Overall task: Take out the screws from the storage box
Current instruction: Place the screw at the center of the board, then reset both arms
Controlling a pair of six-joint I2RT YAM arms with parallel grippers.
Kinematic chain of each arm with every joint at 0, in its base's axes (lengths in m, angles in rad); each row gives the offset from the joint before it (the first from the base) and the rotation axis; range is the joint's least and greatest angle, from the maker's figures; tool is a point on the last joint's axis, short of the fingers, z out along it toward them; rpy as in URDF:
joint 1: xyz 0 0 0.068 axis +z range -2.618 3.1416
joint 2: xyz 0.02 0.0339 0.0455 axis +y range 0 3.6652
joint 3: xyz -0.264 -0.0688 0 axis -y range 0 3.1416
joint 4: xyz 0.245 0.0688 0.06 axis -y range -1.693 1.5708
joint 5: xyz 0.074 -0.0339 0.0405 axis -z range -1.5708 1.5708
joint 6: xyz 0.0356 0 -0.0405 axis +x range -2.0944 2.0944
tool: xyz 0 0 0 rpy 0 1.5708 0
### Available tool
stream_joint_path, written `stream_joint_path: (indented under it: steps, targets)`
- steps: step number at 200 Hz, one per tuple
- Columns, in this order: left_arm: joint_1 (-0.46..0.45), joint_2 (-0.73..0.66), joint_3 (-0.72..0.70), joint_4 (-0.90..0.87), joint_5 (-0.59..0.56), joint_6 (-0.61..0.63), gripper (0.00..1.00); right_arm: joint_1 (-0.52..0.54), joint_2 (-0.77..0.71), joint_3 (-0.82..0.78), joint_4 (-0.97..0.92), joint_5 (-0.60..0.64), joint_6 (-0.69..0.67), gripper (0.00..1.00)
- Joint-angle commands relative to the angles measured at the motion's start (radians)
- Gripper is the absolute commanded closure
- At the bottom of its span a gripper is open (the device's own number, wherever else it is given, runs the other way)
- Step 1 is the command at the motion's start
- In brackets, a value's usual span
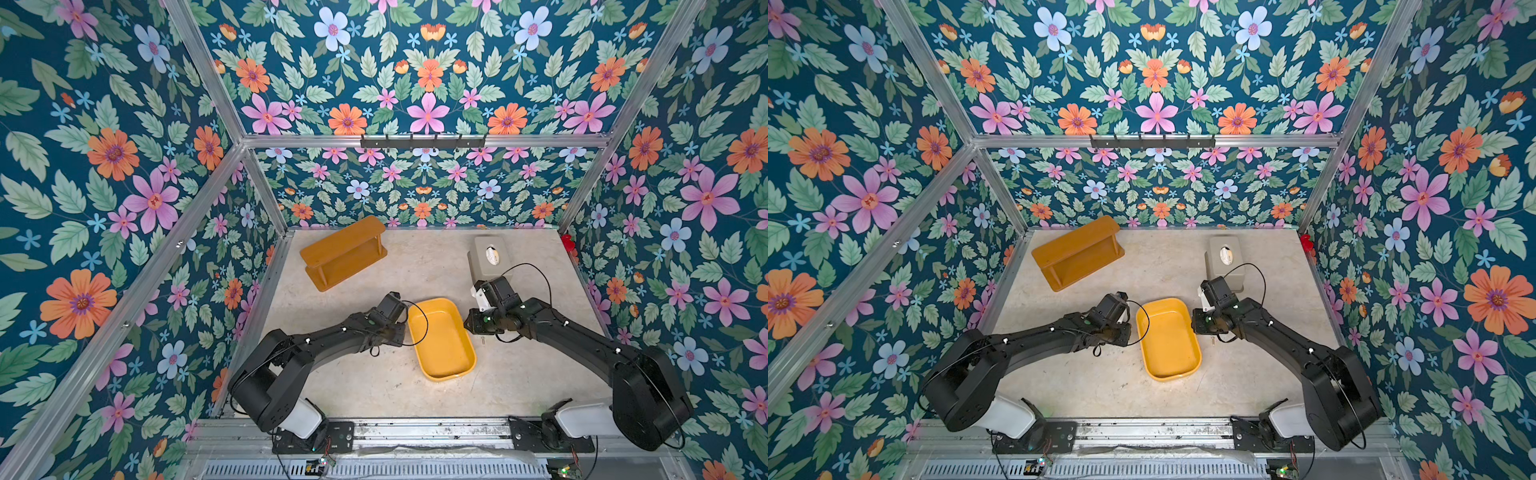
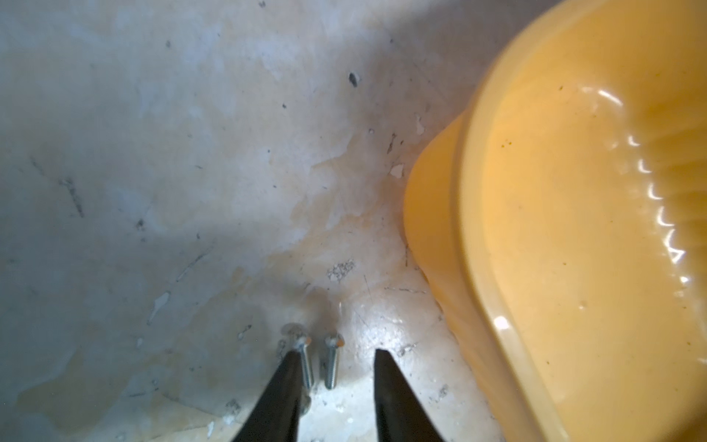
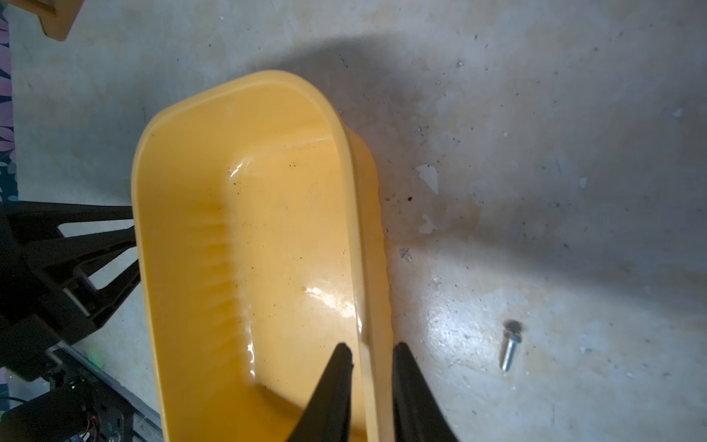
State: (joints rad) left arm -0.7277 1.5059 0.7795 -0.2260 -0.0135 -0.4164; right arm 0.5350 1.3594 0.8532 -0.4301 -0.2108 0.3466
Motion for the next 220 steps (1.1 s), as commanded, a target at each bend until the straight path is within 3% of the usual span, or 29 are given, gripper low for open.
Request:
stream_joint_path:
  steps: [1,7,14,16,18,19,24,40,57,90,109,125,145,161,182,204,220]
  targets:
    - [0.033,-0.046,0.040,-0.007,-0.090,0.030,0.47,-0.058,-0.055,0.014,0.021,0.040,-0.015,0.68]
    - [0.058,-0.077,0.048,0.013,-0.119,0.050,0.42,-0.101,-0.075,0.020,0.026,0.030,-0.024,0.62]
    - [0.097,-0.120,0.044,0.056,-0.165,0.070,0.38,-0.162,-0.098,0.024,0.034,0.012,-0.030,0.47]
    - [0.107,-0.133,0.041,0.072,-0.186,0.077,0.36,-0.180,-0.106,0.023,0.038,0.005,-0.032,0.40]
    - [0.118,-0.146,0.036,0.091,-0.205,0.084,0.34,-0.208,-0.116,0.022,0.045,-0.005,-0.034,0.13]
    - [0.123,-0.152,0.035,0.101,-0.214,0.088,0.33,-0.218,-0.120,0.021,0.048,-0.008,-0.035,0.07]
    - [0.148,-0.182,0.013,0.157,-0.261,0.112,0.29,-0.266,-0.136,0.017,0.061,-0.027,-0.039,0.01]
    - [0.209,-0.238,-0.083,0.375,-0.407,0.219,0.11,-0.391,-0.189,-0.002,0.120,-0.032,-0.057,0.00]
    - [0.265,-0.194,-0.163,0.623,-0.548,0.361,0.02,-0.465,-0.240,-0.063,0.228,0.009,-0.126,0.00]
    - [0.368,-0.016,-0.237,0.894,-0.619,0.481,0.02,-0.478,-0.320,-0.303,0.612,0.163,-0.390,0.00]
    - [0.427,0.047,-0.325,1.106,-0.527,0.525,0.03,-0.503,-0.310,-0.383,0.774,0.167,-0.461,0.00]
    - [0.450,0.065,-0.336,1.152,-0.507,0.548,0.03,-0.540,-0.262,-0.410,0.843,0.157,-0.425,0.00]
    - [0.506,0.057,-0.418,1.314,-0.389,0.558,0.03,-0.553,-0.190,-0.456,0.982,0.181,-0.385,0.00]
    - [0.560,0.033,-0.438,1.303,-0.292,0.512,0.03,-0.558,-0.146,-0.464,1.056,0.174,-0.340,0.00]
    - [0.607,0.030,-0.453,1.324,-0.228,0.473,0.03,-0.558,-0.116,-0.447,1.017,0.165,-0.347,0.00]
    - [0.652,0.051,-0.478,1.381,-0.166,0.437,0.02,-0.558,-0.072,-0.544,1.214,0.241,-0.317,0.00]
    - [0.675,0.112,-0.512,1.523,-0.109,0.440,0.01,-0.558,-0.024,-0.573,1.303,0.267,-0.310,0.00]
